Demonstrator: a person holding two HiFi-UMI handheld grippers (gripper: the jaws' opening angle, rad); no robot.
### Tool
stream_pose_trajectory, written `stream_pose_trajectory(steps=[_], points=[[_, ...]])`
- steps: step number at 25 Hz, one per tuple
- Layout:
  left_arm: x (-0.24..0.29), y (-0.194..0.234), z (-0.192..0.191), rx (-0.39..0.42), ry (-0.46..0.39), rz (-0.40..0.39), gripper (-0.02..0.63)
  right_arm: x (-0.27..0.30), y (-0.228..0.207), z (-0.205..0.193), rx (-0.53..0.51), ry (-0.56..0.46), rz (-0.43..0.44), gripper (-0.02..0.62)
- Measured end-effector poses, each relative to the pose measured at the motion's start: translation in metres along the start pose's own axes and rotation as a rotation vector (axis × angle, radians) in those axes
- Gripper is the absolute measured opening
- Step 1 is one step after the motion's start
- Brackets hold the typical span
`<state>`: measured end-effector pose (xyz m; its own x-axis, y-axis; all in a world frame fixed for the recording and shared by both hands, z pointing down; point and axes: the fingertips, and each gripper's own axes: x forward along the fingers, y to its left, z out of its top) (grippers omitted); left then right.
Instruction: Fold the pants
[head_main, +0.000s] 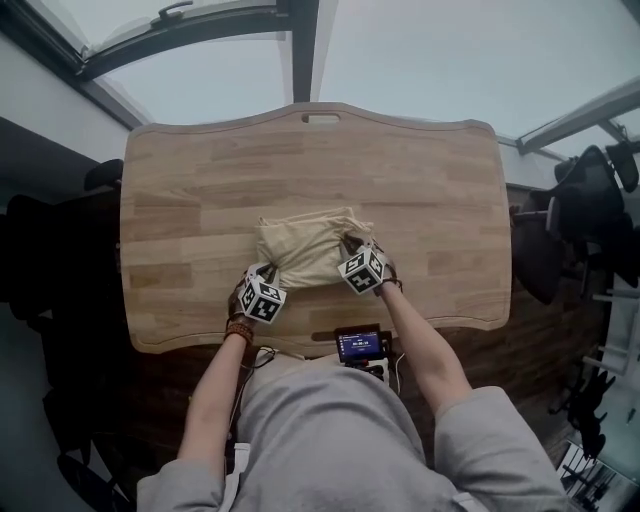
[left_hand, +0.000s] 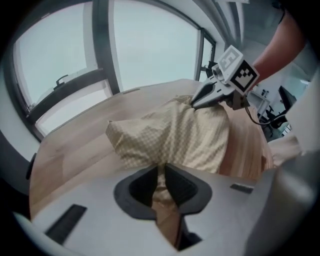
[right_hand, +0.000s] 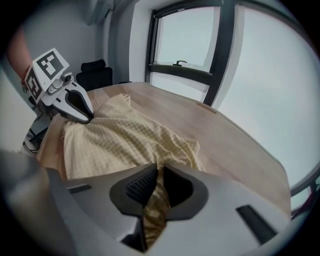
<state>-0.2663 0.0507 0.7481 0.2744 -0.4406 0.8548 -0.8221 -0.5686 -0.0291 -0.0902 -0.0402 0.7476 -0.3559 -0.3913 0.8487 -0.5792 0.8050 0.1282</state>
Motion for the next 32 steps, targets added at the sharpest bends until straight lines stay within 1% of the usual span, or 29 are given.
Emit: stream_pose_trajectory(steps=[2, 3, 4, 5, 6, 9, 11, 13, 14, 16, 19, 20, 21, 22, 25, 29, 32], points=[[-0.009, 0.003, 0.009, 0.015, -0.007, 0.011, 0.052, -0.003, -0.002, 0.003, 0.017, 0.05, 0.038, 0.044], [-0.018, 0.007, 0.018, 0.019, -0.035, 0.027, 0.052, -0.008, -0.005, 0.01, 0.023, 0.061, 0.053, 0.044], [-0.029, 0.012, 0.03, 0.017, -0.08, 0.048, 0.052, -0.017, -0.009, 0.021, 0.03, 0.045, 0.055, 0.044], [-0.041, 0.019, 0.045, 0.011, -0.136, 0.067, 0.053, -0.03, -0.015, 0.036, 0.044, -0.002, 0.047, 0.044], [-0.055, 0.026, 0.065, 0.003, -0.2, 0.086, 0.053, -0.046, -0.022, 0.054, 0.068, -0.075, 0.035, 0.043], [-0.105, 0.047, 0.131, -0.018, -0.398, 0.132, 0.052, -0.112, -0.037, 0.115, 0.193, -0.345, 0.002, 0.028], [-0.145, 0.055, 0.176, -0.042, -0.537, 0.152, 0.051, -0.161, -0.045, 0.149, 0.266, -0.517, -0.047, 0.022], [-0.188, 0.057, 0.216, -0.059, -0.678, 0.177, 0.029, -0.207, -0.049, 0.174, 0.317, -0.659, -0.1, 0.017], [-0.208, 0.056, 0.232, -0.062, -0.744, 0.19, 0.021, -0.225, -0.048, 0.182, 0.335, -0.711, -0.122, 0.014], [-0.241, 0.047, 0.256, -0.053, -0.86, 0.205, 0.013, -0.251, -0.043, 0.192, 0.355, -0.777, -0.155, 0.011], [-0.274, 0.028, 0.274, -0.022, -0.98, 0.206, 0.008, -0.273, -0.03, 0.197, 0.361, -0.822, -0.177, 0.008], [-0.278, 0.022, 0.275, -0.003, -1.005, 0.204, 0.008, -0.277, -0.024, 0.197, 0.356, -0.828, -0.178, 0.008], [-0.277, 0.016, 0.274, 0.01, -1.013, 0.196, 0.008, -0.28, -0.018, 0.196, 0.348, -0.832, -0.176, 0.008], [-0.273, 0.01, 0.269, 0.003, -1.002, 0.179, 0.008, -0.282, -0.012, 0.194, 0.34, -0.833, -0.175, 0.006], [-0.255, -0.003, 0.253, -0.051, -0.941, 0.136, 0.008, -0.287, 0.002, 0.185, 0.336, -0.827, -0.182, 0.005], [-0.245, -0.01, 0.241, -0.087, -0.909, 0.122, 0.008, -0.289, 0.016, 0.176, 0.347, -0.816, -0.184, 0.005], [-0.243, -0.014, 0.238, -0.084, -0.901, 0.116, 0.008, -0.287, 0.028, 0.173, 0.323, -0.803, -0.173, 0.003]])
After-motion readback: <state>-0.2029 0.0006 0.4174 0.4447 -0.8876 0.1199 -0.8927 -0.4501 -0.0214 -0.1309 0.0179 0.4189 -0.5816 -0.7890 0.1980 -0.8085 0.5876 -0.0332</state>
